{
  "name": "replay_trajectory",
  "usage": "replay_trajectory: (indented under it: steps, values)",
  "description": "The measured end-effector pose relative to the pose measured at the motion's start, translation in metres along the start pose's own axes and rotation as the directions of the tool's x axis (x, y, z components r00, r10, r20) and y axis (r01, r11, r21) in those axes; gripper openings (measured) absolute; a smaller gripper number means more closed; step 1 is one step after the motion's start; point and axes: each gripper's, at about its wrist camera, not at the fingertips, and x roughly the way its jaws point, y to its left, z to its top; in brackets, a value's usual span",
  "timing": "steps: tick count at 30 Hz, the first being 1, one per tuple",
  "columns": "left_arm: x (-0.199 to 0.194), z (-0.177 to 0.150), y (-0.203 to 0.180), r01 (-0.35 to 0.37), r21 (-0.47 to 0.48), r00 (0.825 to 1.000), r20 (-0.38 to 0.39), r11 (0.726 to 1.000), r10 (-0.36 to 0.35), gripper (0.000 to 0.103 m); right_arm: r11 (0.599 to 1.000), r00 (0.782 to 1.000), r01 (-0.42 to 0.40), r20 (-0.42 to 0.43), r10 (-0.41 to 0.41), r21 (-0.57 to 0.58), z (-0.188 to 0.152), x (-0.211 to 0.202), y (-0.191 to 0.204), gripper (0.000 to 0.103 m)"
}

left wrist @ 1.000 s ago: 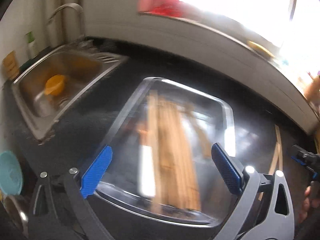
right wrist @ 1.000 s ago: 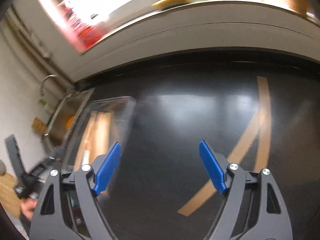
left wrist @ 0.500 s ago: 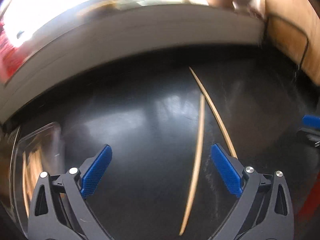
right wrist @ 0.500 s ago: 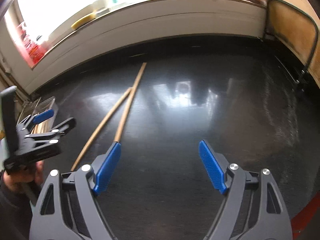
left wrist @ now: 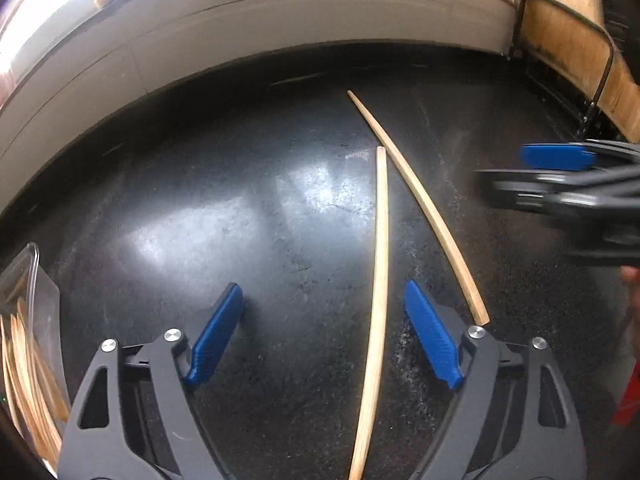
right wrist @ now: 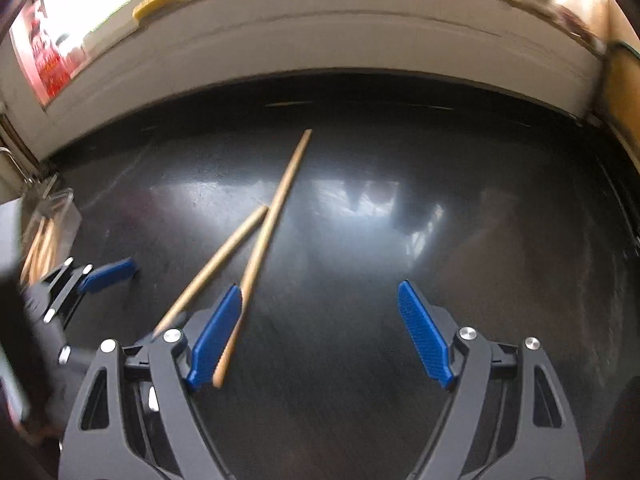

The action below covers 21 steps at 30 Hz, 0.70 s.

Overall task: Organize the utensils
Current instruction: 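Grasp a chopstick with the left tool while the right tool grasps the other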

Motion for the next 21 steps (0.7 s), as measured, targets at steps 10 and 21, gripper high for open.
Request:
replay_trajectory:
  steps: [10, 21]
  values:
    - [-0.015, -0.013, 0.001, 0.000, -0.008, 0.999, 0.036, 1.000, 0.000, 0.078, 0.996, 0.999, 0.035, -0.008, -0.036, -0.084, 0.013, 0.033, 0.018, 0.078]
    - [-0.018, -0.003, -0.007, -0.075, -0.027, 0.996, 0.043, 0.997, 0.076, 0.009, 0.992, 1.000, -0.005, -0.027, 0.001, -0.124, 0.028, 0.038, 0.009, 0.016]
